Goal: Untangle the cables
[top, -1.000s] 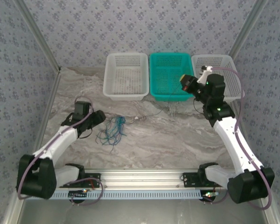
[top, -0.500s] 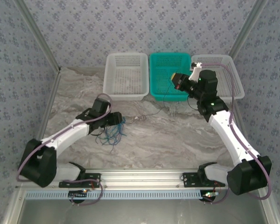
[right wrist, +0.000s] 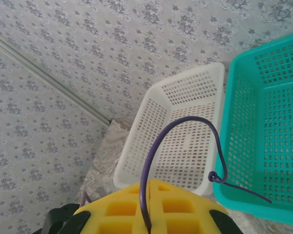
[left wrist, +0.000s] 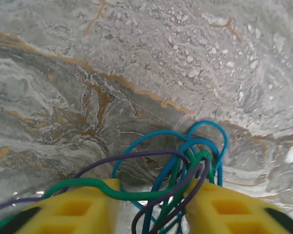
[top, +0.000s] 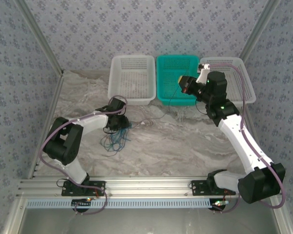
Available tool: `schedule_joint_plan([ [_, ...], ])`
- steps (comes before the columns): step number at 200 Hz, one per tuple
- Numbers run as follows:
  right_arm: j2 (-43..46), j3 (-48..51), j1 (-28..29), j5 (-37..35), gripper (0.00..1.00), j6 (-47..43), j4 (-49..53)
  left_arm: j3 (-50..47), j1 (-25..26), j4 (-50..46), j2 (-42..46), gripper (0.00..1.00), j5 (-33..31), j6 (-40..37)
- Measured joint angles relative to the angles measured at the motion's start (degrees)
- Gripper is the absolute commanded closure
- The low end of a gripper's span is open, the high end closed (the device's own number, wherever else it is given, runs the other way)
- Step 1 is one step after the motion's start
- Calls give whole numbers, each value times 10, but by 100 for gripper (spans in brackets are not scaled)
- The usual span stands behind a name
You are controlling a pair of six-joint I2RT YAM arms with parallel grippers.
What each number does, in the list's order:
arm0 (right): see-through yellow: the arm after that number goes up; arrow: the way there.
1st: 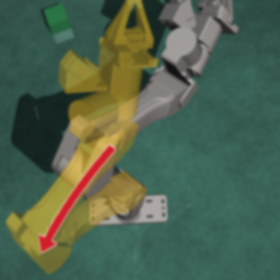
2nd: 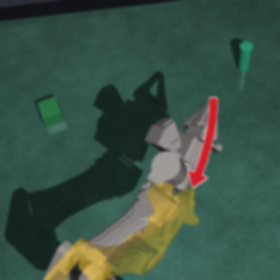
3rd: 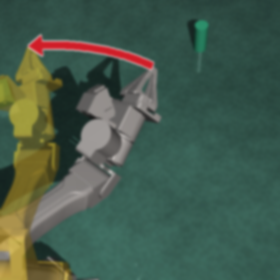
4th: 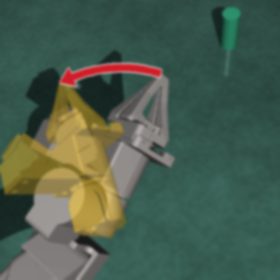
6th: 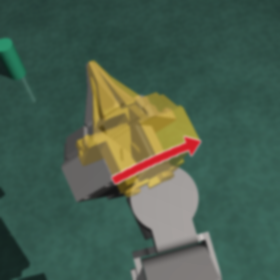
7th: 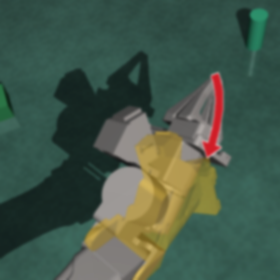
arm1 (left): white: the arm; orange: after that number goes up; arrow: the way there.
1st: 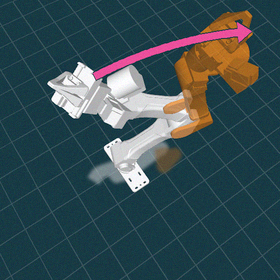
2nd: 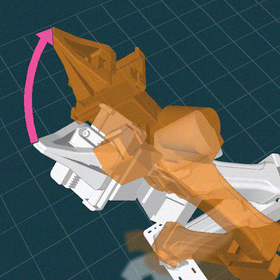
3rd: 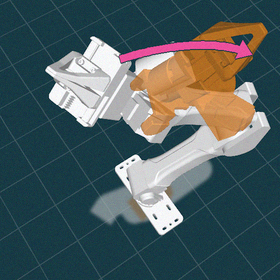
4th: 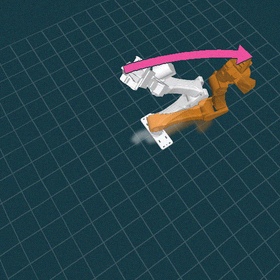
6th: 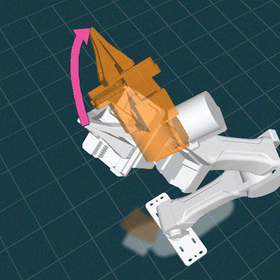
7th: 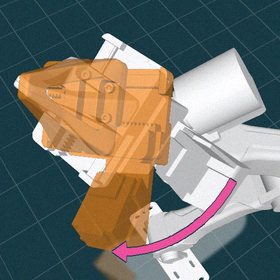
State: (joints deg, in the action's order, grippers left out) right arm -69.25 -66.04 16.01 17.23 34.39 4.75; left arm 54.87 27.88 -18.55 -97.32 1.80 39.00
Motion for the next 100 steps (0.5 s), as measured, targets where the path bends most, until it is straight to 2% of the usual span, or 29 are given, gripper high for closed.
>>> schedule_joint_plan([
  [19, 7, 0, -1, -13, 100, 0, 4, -5, 0, 0, 1, 100, -7, 3],
  [43, 23, 3, -5, -60, 100, 5, 14, -16, 2, -4, 18, 100, -31, 3],
  [63, 51, 21, -30, -113, 100, 31, 26, -32, -18, -23, 52, 100, -52, 0],
  [100, 116, 60, -157, -183, 100, 114, 69, -50, -121, -64, 115, 100, -82, -10],
])
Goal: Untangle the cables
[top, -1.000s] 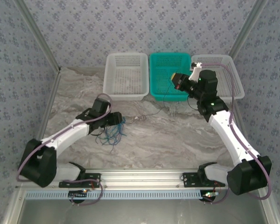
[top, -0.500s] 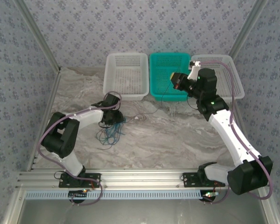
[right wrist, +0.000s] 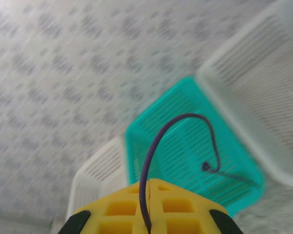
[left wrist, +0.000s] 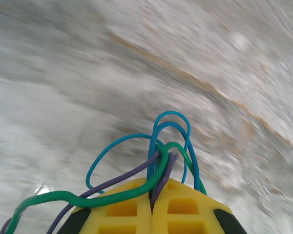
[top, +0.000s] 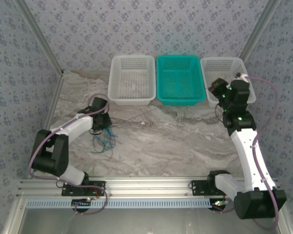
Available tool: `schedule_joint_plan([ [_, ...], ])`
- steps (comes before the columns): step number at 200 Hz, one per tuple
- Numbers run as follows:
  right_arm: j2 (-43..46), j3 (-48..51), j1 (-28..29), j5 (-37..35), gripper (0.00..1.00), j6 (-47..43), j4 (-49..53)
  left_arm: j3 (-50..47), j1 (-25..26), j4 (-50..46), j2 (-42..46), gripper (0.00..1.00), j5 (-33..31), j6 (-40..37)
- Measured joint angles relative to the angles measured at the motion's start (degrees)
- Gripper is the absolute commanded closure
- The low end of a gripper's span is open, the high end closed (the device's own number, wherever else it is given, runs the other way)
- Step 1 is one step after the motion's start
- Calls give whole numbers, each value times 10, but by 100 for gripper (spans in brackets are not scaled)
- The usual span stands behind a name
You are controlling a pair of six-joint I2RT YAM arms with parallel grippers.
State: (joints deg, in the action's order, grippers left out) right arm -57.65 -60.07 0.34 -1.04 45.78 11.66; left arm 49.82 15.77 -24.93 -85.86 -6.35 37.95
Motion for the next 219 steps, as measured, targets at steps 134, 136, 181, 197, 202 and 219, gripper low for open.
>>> schedule_joint_plan([
  [134, 146, 44, -215, -91, 100, 163, 153, -21, -225, -34, 31, 100, 1, 0],
  [136, 147, 44, -218, -91, 100, 165, 155, -23, -229, -34, 31, 100, 2, 0],
  [181, 154, 46, -237, -90, 100, 176, 104, -51, -279, -2, 38, 100, 10, -16],
  [197, 142, 50, -184, -70, 100, 156, 70, -58, -248, 21, 54, 100, 33, -24],
  [202, 134, 51, -157, -66, 100, 143, 62, -58, -232, 28, 59, 100, 40, -28],
  [219, 110, 52, -71, -61, 100, 94, 43, -58, -176, 55, 73, 100, 68, -42],
])
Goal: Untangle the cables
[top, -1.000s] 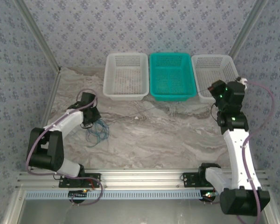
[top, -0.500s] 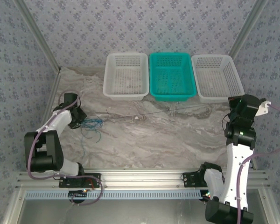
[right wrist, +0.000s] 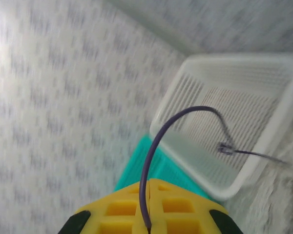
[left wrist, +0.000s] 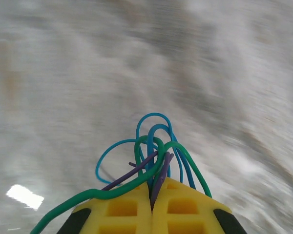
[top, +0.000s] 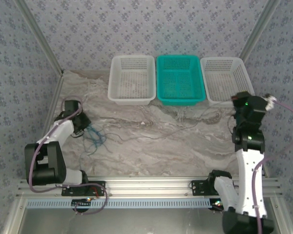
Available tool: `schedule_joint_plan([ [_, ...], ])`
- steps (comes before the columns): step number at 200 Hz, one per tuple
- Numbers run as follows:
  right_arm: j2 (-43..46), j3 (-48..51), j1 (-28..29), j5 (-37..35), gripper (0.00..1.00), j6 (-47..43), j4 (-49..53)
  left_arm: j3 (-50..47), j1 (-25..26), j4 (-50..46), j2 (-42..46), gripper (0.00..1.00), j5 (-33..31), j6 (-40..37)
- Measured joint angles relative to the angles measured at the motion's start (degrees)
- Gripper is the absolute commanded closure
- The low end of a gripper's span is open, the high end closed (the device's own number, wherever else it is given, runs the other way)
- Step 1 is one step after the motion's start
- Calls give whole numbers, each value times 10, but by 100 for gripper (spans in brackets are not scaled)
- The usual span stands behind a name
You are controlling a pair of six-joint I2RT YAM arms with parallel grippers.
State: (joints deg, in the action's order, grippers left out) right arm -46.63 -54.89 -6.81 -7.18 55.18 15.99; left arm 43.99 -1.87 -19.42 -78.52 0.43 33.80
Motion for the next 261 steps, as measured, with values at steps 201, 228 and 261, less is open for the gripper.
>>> schedule_joint_plan([
  [201, -571, -63, 546, 223, 71, -587, -198, 31, 113, 1, 24, 100, -17, -76],
  [228, -608, -111, 558, 240, 55, -663, -159, 30, 114, 1, 24, 100, -17, -73],
  [261, -624, -134, 580, 242, 39, -744, -138, 27, 114, 1, 23, 100, -17, -71],
])
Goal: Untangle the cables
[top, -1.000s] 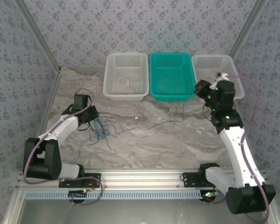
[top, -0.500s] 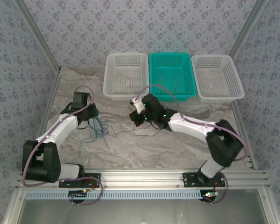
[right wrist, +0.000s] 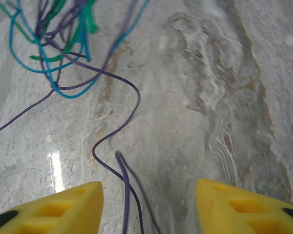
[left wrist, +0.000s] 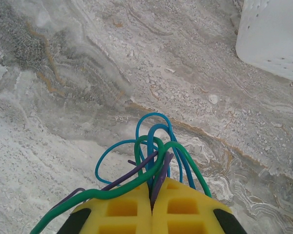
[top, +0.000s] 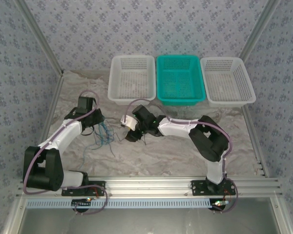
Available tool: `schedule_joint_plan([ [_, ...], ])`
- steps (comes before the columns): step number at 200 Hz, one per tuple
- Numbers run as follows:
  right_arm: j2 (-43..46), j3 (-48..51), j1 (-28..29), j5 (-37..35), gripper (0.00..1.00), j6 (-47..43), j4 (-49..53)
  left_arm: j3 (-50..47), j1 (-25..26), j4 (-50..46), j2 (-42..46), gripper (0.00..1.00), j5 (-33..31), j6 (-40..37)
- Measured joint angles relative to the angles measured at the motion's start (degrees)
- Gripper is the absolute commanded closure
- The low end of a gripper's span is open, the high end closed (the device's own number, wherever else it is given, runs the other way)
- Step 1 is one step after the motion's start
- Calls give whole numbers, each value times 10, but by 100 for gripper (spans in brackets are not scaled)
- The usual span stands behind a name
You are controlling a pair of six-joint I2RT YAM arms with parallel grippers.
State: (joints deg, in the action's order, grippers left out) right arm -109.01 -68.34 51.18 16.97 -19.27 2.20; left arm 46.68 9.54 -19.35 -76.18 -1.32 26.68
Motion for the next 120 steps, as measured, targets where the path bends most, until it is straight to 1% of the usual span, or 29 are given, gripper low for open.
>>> schedule_joint_plan([
  [13, -9, -7, 6, 0, 35, -26, 3, 0, 0, 0, 0, 100, 0, 2],
  [51, -50, -28, 15, -13, 34, -70, 9, 0, 0, 0, -4, 100, 0, 3],
  [59, -56, -32, 16, -16, 34, -75, 9, 0, 0, 0, -6, 100, 0, 3],
  [74, -70, -40, 18, -22, 38, -85, 11, 0, 0, 0, -9, 100, 0, 4],
  [85, -81, -51, 20, -24, 43, -93, 21, 0, 0, 0, -9, 100, 0, 3],
  [96, -92, -64, 23, -27, 50, -103, 31, 0, 0, 0, -9, 100, 0, 4],
  [105, -97, -72, 26, -24, 59, -107, 38, 0, 0, 0, -9, 100, 0, 4],
  [120, -98, -75, 30, -26, 78, -113, 42, 0, 0, 0, -9, 100, -1, 4],
])
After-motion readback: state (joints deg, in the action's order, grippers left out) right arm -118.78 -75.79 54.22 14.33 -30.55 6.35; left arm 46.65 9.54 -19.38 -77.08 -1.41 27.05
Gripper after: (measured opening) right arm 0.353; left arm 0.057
